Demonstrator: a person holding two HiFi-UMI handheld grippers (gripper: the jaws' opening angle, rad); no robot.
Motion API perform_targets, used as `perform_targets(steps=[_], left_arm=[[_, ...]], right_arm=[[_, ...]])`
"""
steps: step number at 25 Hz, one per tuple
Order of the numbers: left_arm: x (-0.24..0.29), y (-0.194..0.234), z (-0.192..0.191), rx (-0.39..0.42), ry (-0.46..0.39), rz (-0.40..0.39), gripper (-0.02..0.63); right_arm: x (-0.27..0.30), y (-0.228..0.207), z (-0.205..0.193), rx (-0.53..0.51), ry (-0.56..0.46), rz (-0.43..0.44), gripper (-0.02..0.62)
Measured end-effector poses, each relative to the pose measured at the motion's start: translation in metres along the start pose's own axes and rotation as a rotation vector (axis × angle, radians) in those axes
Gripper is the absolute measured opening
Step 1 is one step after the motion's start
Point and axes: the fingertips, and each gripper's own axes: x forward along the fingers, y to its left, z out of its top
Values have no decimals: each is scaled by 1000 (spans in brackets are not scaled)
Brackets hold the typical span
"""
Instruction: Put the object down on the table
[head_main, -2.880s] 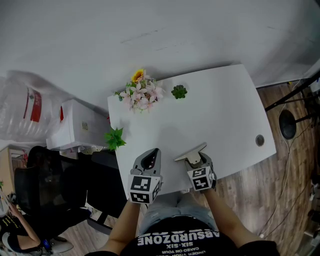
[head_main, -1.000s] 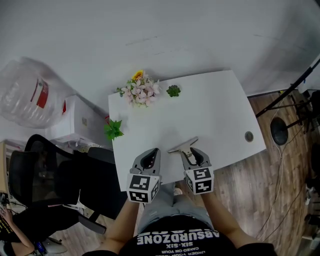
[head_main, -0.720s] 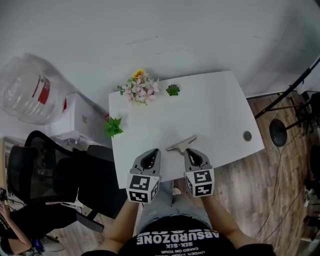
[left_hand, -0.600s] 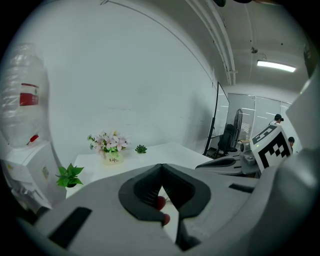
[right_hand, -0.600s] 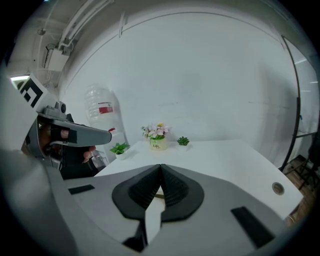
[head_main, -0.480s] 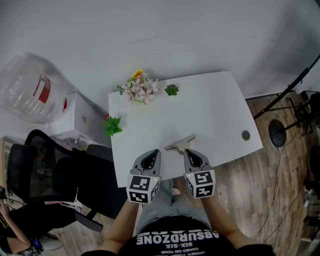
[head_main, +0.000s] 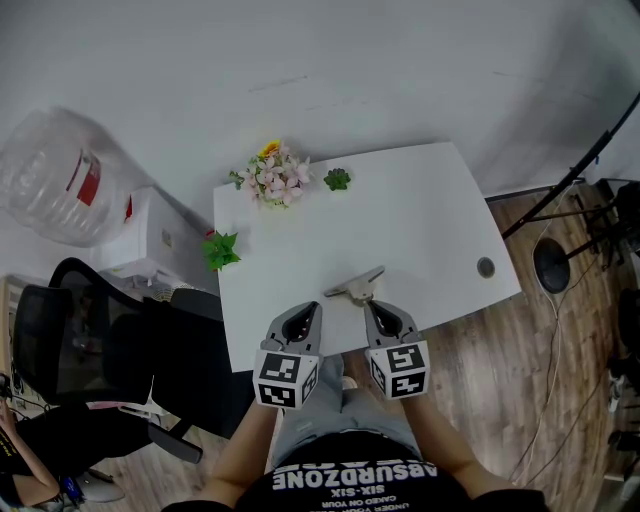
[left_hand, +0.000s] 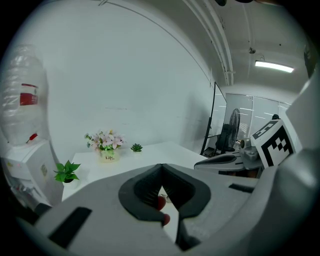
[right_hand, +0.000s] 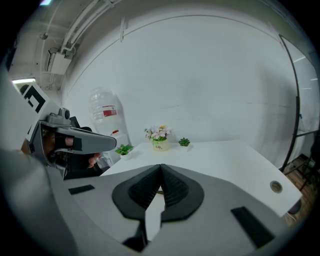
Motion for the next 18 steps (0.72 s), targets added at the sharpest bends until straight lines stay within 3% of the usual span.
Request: perform_targets(steps=[18], left_arm=[[-11,-14,-5,5,-3,-10,-3]], right_arm=[[-17,4,-7,-23,0,-10,-2]])
